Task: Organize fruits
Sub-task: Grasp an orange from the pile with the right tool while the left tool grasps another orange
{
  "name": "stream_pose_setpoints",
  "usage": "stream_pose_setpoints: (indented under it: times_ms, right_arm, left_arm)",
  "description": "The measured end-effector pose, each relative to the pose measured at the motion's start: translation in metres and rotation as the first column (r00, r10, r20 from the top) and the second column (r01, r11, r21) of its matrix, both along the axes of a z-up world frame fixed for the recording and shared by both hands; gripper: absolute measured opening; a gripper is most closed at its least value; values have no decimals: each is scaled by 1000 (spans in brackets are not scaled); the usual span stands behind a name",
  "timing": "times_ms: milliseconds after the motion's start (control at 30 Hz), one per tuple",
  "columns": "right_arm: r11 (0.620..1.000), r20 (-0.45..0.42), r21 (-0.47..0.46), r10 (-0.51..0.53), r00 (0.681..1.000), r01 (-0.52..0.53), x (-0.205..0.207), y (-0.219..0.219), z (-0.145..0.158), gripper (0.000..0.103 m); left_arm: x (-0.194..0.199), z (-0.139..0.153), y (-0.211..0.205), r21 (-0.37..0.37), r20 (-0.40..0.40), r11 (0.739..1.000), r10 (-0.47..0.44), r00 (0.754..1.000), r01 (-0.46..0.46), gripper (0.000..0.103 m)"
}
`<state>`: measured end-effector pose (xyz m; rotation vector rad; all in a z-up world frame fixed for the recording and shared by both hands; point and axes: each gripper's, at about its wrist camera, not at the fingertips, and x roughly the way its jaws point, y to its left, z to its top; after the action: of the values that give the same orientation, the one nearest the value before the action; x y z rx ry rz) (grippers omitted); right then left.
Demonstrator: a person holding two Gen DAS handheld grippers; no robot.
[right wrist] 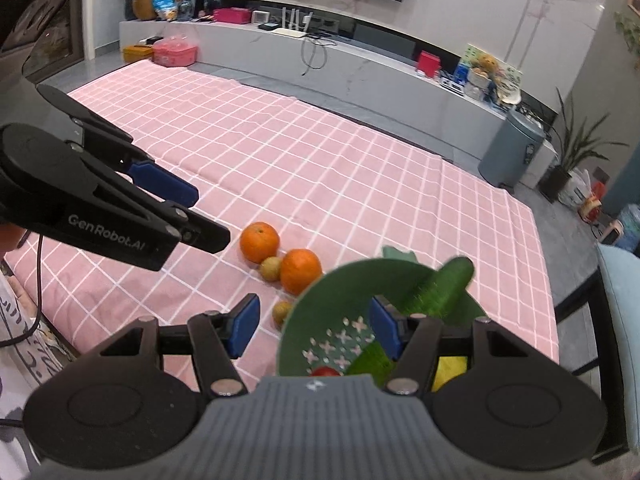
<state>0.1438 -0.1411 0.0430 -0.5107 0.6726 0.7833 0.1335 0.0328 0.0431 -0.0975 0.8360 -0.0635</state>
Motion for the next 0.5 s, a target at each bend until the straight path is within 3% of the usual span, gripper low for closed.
stream_pose_setpoints:
  times_ms: [400,500]
  right_arm:
    - [979,20,-118,169,985,-165,14,48,-14,54]
    - [967,16,-156,206,978,-201,18,59,-21,49]
  left_arm:
    - [6,-33,29,-48,-14,999,-7,1000,6,55]
    - [10,-44,34,-57,-27,998,-7,1000,6,55]
